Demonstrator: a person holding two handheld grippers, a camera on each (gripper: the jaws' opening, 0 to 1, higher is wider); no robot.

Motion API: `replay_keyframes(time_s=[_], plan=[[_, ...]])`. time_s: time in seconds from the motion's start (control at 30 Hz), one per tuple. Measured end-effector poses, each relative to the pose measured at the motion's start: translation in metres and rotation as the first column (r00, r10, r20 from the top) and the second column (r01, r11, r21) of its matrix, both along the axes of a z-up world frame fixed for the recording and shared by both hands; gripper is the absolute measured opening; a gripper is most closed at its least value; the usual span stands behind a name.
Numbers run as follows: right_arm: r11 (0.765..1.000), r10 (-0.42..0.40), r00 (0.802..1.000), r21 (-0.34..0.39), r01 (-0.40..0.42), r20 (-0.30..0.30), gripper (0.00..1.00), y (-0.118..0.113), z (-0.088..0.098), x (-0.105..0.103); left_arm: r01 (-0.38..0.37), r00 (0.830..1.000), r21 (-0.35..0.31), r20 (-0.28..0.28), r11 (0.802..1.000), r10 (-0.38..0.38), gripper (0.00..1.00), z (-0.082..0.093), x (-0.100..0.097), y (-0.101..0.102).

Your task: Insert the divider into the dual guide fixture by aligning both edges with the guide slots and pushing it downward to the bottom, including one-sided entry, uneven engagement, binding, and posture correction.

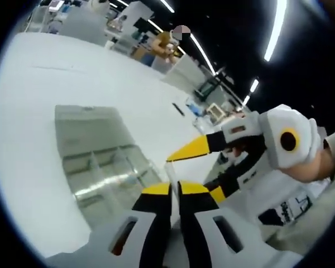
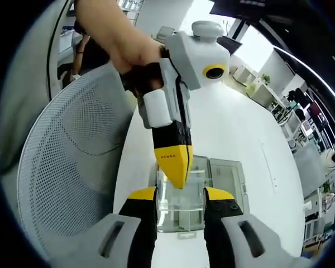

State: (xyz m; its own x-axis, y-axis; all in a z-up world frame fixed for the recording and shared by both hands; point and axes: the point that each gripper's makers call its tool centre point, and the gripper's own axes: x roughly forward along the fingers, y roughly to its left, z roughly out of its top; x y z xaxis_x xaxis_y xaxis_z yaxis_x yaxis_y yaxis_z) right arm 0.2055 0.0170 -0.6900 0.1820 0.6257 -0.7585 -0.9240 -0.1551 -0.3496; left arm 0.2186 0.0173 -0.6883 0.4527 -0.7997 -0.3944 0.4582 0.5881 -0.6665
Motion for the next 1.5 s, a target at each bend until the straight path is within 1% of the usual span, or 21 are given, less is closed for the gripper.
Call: replay_keyframes(time_s=[0.13, 0.27, 0.3, 0.33, 0.47, 0.6, 0.63, 0.7, 0.73, 0.83, 0.9, 0.97, 1.03, 1.1, 1.17, 1.2, 1.27, 1.33, 1.4, 1.47, 1.5], plan=[[1.0, -0.001, 1.0, 0.001, 0.001, 0.009, 0.28, 0.0, 0.0, 0.001, -0.017, 1.0, -0.019, -0.018, 1.0, 0.016, 0.0, 0.0, 0.001, 0.0], [1.0, 0.001, 1.0, -0.003, -0.001, 0.021, 0.29, 0.001, 0.001, 0.001, -0.022, 1.0, -0.021, -0.012, 1.0, 0.022, 0.0, 0.001, 0.001, 0.0], [1.0, -0.007, 1.0, 0.0, 0.007, 0.015, 0.29, 0.001, 0.001, 0.002, -0.014, 1.0, -0.023, -0.015, 1.0, 0.014, 0.0, 0.001, 0.0, 0.001], [1.0, -0.008, 1.0, 0.003, 0.008, 0.008, 0.28, 0.001, 0.002, 0.002, -0.017, 1.0, -0.015, -0.001, 1.0, 0.017, 0.0, 0.0, 0.001, 0.002], [1.0, -0.015, 1.0, 0.017, 0.015, 0.005, 0.27, 0.0, 0.005, 0.003, -0.021, 1.0, -0.013, -0.004, 1.0, 0.021, 0.0, -0.003, 0.002, 0.006], [0.999, -0.025, 1.0, 0.026, 0.025, 0.002, 0.26, -0.002, 0.008, 0.007, -0.015, 1.0, -0.009, 0.011, 1.0, 0.015, 0.0, -0.003, 0.002, 0.006], [0.999, -0.028, 1.0, 0.027, 0.028, 0.001, 0.25, -0.002, 0.008, 0.008, -0.01, 1.0, -0.004, 0.026, 1.0, 0.01, 0.0, -0.002, 0.002, 0.006], [0.998, -0.038, 0.999, 0.04, 0.038, -0.012, 0.23, -0.003, 0.011, 0.009, 0.012, 0.997, 0.014, 0.08, 1.0, -0.014, 0.0, -0.002, 0.004, 0.005], [0.998, -0.04, 0.999, 0.042, 0.041, -0.012, 0.22, -0.004, 0.012, 0.01, 0.017, 0.996, 0.017, 0.084, 1.0, -0.018, 0.0, -0.002, 0.003, 0.005], [0.999, -0.04, 0.999, 0.033, 0.041, -0.012, 0.19, -0.008, 0.012, 0.015, 0.046, 0.988, 0.04, 0.145, 0.998, -0.051, 0.0, 0.0, 0.002, 0.002], [0.999, -0.042, 0.999, 0.034, 0.042, -0.019, 0.18, -0.01, 0.013, 0.017, 0.054, 0.987, 0.045, 0.15, 0.998, -0.06, 0.0, -0.001, 0.002, 0.002], [0.999, -0.038, 0.999, 0.033, 0.039, -0.028, 0.16, -0.01, 0.013, 0.017, 0.064, 0.981, 0.057, 0.179, 0.996, -0.073, 0.0, 0.001, 0.002, 0.002], [0.999, -0.027, 0.999, 0.026, 0.028, -0.037, 0.14, -0.011, 0.013, 0.017, 0.075, 0.977, 0.064, 0.195, 0.995, -0.086, 0.0, 0.001, 0.001, 0.001], [0.999, -0.023, 0.998, 0.022, 0.024, -0.052, 0.12, -0.01, 0.012, 0.017, 0.09, 0.968, 0.081, 0.228, 0.993, -0.106, 0.0, 0.001, 0.0, 0.002], [1.0, -0.015, 0.998, 0.014, 0.016, -0.064, 0.11, -0.011, 0.012, 0.017, 0.104, 0.962, 0.091, 0.243, 0.99, -0.123, 0.0, 0.002, -0.001, 0.001], [1.0, -0.006, 0.996, 0.012, 0.007, -0.09, 0.1, -0.01, 0.012, 0.014, 0.109, 0.955, 0.104, 0.263, 0.989, -0.133, 0.0, 0.002, -0.001, 0.001], [1.0, 0.006, 0.995, 0.007, -0.006, -0.098, 0.09, -0.01, 0.012, 0.015, 0.12, 0.948, 0.111, 0.284, 0.987, -0.147, 0.0, 0.004, -0.002, 0.0], [1.0, 0.015, 0.993, 0.003, -0.015, -0.119, 0.06, -0.01, 0.013, 0.014, 0.133, 0.935, 0.137, 0.311, 0.982, -0.171, 0.0, 0.004, -0.003, -0.001], [1.0, 0.023, 0.992, -0.005, -0.024, -0.124, 0.06, -0.01, 0.013, 0.015, 0.146, 0.925, 0.149, 0.33, 0.978, -0.189, 0.0, 0.004, -0.005, -0.002], [0.999, 0.033, 0.988, -0.012, -0.036, -0.152, 0.06, -0.01, 0.012, 0.013, 0.154, 0.918, 0.163, 0.341, 0.975, -0.202, 0.0, 0.004, -0.006, -0.003], [0.999, 0.035, 0.988, -0.013, -0.037, -0.153, 0.06, -0.009, 0.012, 0.014, 0.156, 0.915, 0.169, 0.347, 0.973, -0.207, 0.0, 0.004, -0.007, -0.003]])
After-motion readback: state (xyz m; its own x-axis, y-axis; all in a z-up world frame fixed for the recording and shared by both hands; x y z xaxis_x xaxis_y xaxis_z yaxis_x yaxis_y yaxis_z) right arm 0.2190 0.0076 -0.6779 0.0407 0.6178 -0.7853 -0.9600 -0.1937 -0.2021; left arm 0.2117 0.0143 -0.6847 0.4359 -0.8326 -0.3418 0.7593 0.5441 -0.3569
